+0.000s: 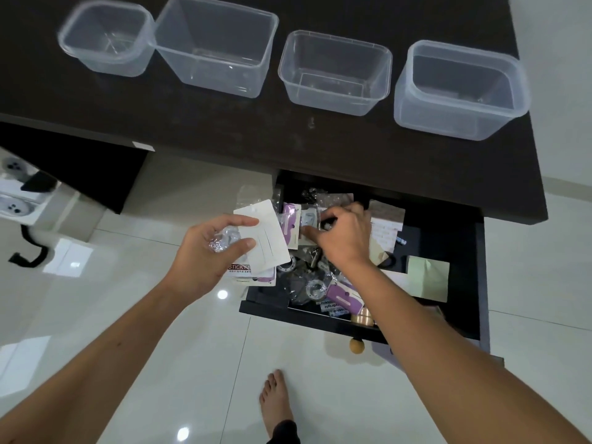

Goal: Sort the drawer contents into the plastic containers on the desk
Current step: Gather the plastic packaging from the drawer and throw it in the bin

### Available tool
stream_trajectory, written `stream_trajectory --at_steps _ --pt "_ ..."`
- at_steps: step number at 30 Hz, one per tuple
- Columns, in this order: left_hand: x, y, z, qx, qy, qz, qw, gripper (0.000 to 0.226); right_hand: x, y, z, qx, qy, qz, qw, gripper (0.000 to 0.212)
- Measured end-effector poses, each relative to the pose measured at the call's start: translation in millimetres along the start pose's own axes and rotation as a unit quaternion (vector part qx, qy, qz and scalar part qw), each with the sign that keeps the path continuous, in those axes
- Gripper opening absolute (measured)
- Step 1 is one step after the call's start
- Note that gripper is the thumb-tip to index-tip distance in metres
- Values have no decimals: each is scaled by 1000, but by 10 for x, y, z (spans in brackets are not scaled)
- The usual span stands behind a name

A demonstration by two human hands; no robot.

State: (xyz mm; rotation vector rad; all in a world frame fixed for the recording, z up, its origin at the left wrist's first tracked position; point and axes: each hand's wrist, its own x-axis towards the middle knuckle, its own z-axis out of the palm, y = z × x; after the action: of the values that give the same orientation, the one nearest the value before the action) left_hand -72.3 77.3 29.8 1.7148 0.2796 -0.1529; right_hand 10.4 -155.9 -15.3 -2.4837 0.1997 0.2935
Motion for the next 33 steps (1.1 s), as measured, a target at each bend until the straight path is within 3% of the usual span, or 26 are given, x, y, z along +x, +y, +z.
stream_trajectory --at_steps 5,8,13,20,25,30,33 --pt "-5 27 40 24 0 13 1000 25 -1 61 -80 3 30 -24 999 31" --pt "-1 -15 33 25 4 10 1000 26 24 87 -165 -62 26 -37 997 34" --pt "9 -70 24 23 6 5 1000 27 123 150 -168 -42 -18 -49 998 50" --pt "20 -94 8 12 1 -6 1000 28 64 168 -131 113 0 -71 991 33" --pt "-12 -106 -2 -4 17 -10 1000 27 -31 127 -268 218 -47 -52 973 48" --pt "-61 -79 6 -16 23 -15 999 26 -146 225 -425 233 -95 -21 968 11" --pt "-65 -40 25 -11 29 -7 1000 25 -243 269 -557 275 -107 -10 955 11"
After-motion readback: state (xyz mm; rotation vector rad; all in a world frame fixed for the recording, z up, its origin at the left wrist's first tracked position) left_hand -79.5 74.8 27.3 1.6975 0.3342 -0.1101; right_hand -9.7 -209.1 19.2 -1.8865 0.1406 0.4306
